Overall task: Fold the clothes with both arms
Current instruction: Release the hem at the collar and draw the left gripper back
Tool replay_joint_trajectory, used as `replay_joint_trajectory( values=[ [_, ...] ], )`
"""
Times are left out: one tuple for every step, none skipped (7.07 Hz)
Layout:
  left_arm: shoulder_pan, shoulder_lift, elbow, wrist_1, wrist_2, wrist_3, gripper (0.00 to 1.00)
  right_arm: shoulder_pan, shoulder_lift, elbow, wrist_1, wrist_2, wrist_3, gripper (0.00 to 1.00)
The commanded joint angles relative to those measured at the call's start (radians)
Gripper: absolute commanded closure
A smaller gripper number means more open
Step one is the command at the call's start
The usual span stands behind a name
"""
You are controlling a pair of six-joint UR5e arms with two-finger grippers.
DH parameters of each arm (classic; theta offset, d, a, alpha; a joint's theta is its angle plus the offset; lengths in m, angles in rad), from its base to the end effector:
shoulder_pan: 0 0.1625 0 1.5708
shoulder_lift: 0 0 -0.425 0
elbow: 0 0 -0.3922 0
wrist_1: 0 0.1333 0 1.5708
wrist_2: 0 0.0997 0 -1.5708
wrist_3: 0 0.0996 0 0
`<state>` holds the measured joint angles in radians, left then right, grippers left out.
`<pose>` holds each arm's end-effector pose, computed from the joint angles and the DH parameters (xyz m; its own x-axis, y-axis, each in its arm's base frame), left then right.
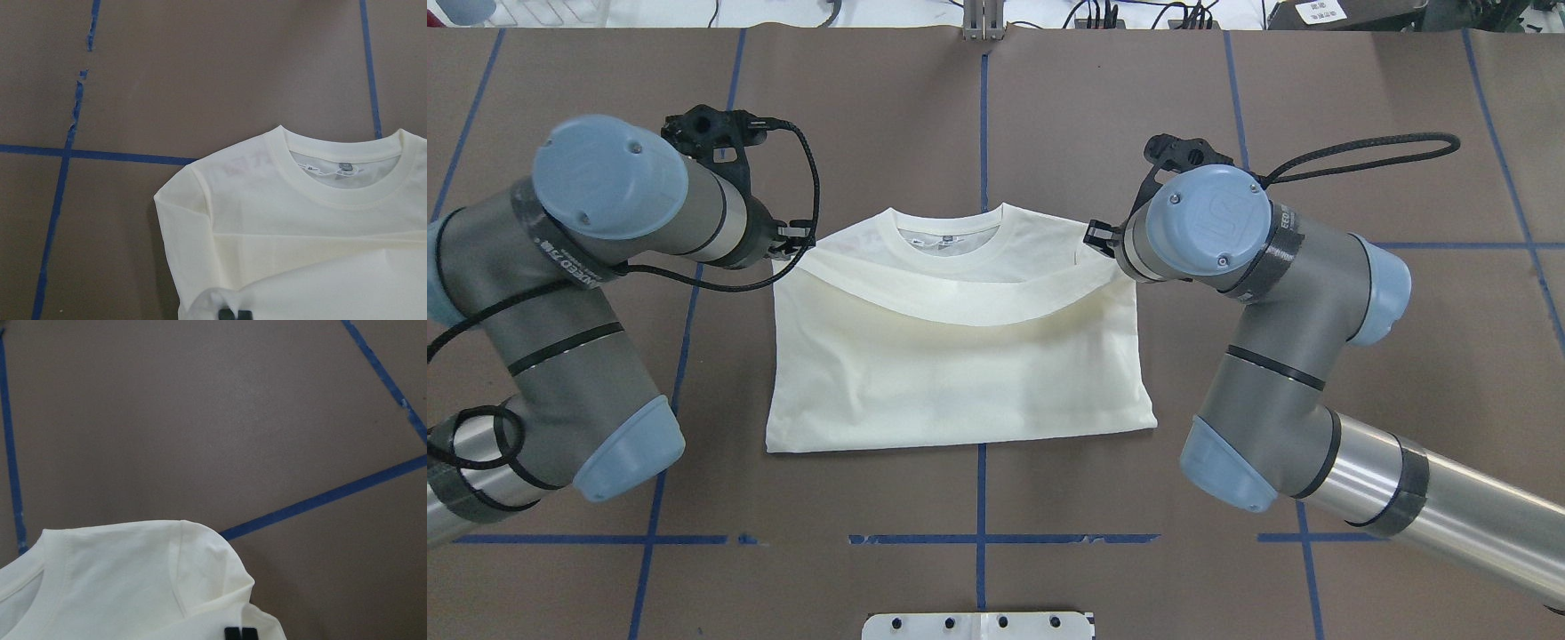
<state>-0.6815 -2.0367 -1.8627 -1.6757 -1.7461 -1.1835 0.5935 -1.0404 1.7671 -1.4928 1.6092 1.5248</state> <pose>0.4047 -0.4775 0.2607 0.6631 -0.0590 -0.7462 0.2883 0.9401 0.1819 -0.4656 -0.4703 0.2657 0.5988 0.3485 0.7211 -0.5089 0.8608 0.0065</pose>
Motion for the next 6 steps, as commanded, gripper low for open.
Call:
replay_joint_trajectory(
  values=[
    [-0.013, -0.002, 0.136, -0.117, 0.029, 0.019, 1.0, 0.002, 0.003, -0.081, 0.045, -0.003, -0.003, 1.0],
    [-0.012, -0.002, 0.186, -0.158, 0.031, 0.021, 1.0, 0.002, 0.0, -0.083, 0.045, -0.003, -0.003, 1.0],
    [-0.012, -0.002, 0.221, -0.182, 0.031, 0.021, 1.0, 0.002, -0.001, -0.089, 0.045, -0.003, -0.003, 1.0],
    [-0.01, -0.002, 0.236, -0.185, 0.033, 0.021, 1.0, 0.002, -0.001, -0.103, 0.045, -0.003, -0.003, 1.0],
    [-0.009, -0.002, 0.238, -0.185, 0.031, 0.022, 1.0, 0.002, -0.006, -0.104, 0.045, -0.005, -0.003, 1.0],
    [-0.006, 0.0, 0.237, -0.185, 0.031, 0.036, 0.56, -0.001, -0.004, -0.121, 0.046, -0.009, 0.0, 0.49]
  ],
)
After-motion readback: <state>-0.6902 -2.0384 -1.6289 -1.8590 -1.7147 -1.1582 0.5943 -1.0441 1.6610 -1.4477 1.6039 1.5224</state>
